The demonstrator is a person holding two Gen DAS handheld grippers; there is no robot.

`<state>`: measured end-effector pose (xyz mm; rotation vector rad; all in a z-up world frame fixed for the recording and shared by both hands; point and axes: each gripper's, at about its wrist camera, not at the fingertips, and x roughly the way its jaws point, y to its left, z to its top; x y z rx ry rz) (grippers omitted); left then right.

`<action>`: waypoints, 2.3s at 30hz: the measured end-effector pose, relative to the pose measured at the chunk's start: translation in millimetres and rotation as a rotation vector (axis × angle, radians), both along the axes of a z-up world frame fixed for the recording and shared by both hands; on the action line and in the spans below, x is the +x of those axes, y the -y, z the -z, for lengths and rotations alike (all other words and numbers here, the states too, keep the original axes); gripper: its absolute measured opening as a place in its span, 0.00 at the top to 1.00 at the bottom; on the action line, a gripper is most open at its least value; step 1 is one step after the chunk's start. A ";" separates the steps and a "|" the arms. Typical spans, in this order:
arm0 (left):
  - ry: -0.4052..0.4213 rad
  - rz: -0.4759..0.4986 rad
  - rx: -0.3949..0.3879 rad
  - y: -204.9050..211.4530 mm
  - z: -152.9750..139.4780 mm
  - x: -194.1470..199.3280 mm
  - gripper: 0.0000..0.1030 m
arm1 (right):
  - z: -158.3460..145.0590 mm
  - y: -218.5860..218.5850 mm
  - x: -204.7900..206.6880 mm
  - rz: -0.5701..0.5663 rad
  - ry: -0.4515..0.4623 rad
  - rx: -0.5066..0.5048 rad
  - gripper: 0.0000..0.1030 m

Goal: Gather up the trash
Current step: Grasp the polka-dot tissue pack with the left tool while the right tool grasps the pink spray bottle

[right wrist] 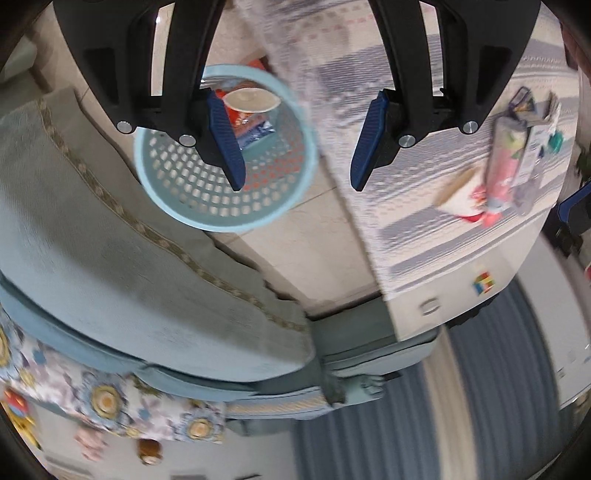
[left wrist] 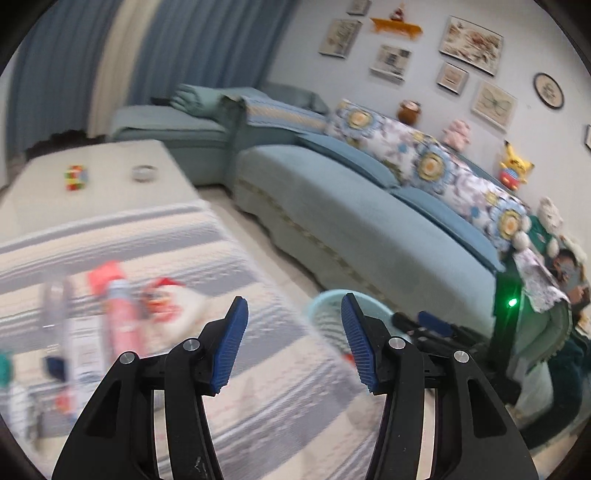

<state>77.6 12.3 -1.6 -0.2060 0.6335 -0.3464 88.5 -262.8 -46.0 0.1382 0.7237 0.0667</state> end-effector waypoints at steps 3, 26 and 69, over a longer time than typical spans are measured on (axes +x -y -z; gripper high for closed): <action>-0.001 -0.098 0.019 -41.0 -6.4 -19.9 0.47 | -17.2 -30.6 -4.7 -0.065 0.017 -0.016 0.46; -0.369 -0.385 0.109 -238.1 117.5 -70.6 0.46 | 12.3 -282.6 31.5 -0.484 -0.122 -0.087 0.60; -0.226 -0.330 0.102 -211.1 71.5 -64.4 0.98 | 31.8 -260.5 54.6 -0.579 -0.269 0.110 0.56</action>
